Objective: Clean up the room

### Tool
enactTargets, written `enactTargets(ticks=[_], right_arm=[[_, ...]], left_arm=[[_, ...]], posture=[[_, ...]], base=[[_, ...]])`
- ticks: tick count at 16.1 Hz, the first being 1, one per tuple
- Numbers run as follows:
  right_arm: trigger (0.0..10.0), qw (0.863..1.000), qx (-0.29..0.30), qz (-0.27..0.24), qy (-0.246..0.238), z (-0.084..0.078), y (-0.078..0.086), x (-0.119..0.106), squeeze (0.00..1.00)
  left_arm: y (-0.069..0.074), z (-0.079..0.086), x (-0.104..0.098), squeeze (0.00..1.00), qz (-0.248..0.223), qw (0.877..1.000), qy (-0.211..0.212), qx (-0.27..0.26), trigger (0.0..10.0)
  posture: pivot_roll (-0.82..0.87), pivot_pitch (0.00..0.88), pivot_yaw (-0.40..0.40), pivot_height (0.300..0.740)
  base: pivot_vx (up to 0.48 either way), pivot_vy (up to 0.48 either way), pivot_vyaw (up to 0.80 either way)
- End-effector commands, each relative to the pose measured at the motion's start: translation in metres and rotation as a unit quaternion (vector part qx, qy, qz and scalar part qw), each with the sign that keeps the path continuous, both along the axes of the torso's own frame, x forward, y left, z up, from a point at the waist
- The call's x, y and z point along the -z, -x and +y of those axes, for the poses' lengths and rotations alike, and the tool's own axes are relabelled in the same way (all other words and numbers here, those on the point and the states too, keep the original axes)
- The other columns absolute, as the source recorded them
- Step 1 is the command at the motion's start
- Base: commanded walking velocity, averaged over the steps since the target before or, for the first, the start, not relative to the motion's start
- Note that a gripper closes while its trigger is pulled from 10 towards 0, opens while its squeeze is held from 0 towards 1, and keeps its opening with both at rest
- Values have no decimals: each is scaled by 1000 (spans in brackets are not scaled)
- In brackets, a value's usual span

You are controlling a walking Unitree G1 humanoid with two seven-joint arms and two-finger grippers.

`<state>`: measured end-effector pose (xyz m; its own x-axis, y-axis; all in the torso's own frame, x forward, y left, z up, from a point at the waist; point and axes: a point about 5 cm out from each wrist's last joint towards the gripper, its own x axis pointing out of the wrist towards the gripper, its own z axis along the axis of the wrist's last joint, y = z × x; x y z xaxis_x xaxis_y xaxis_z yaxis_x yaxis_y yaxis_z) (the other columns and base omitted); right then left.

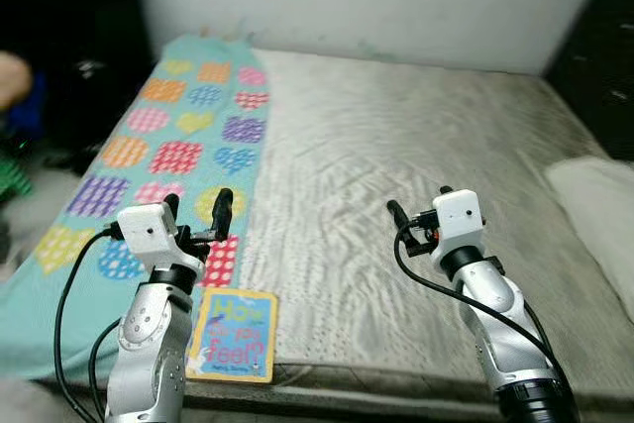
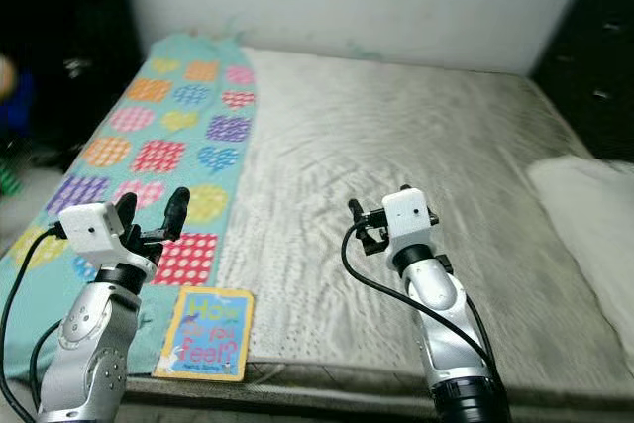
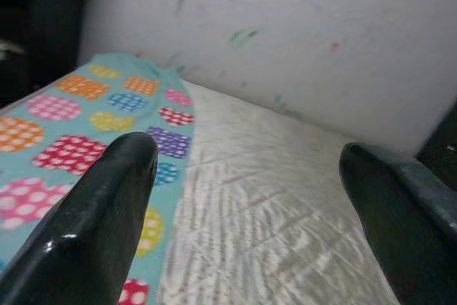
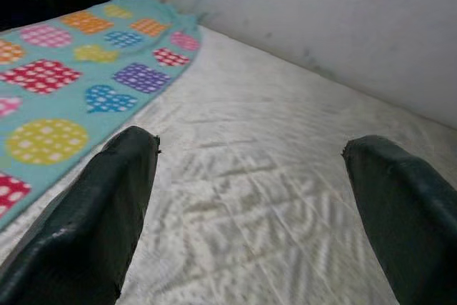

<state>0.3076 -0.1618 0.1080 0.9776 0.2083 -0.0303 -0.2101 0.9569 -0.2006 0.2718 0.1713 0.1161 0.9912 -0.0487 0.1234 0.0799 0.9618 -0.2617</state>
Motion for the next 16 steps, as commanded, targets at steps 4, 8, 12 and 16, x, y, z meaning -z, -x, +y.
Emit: enactTargets(ticks=[4,8,12,16], right_arm=[[10000,1000,6,-3,4,-4,0,-2,0],[10000,1000,5,-2,5,-5,0,-1,0],[10000,1000,5,-1,6,-5,-1,-1,0],[10000,1000,5,-1,6,-5,-1,-1,0]], left_arm=[[-1,0,3,0,8,1000,7,-2,10000],[-1,1,3,0,11,1000,7,-6,10000],[-1,0,3,0,12,1000,12,-4,10000],[-1,0,3,0,12,1000,16,-4,10000]], posture=[[-74,0,-59,740],[-73,0,-60,740],[-74,0,-60,740],[-76,0,-62,740]], base=[[0,0,0],[0,0,0],[0,0,0],[0,448,0]])
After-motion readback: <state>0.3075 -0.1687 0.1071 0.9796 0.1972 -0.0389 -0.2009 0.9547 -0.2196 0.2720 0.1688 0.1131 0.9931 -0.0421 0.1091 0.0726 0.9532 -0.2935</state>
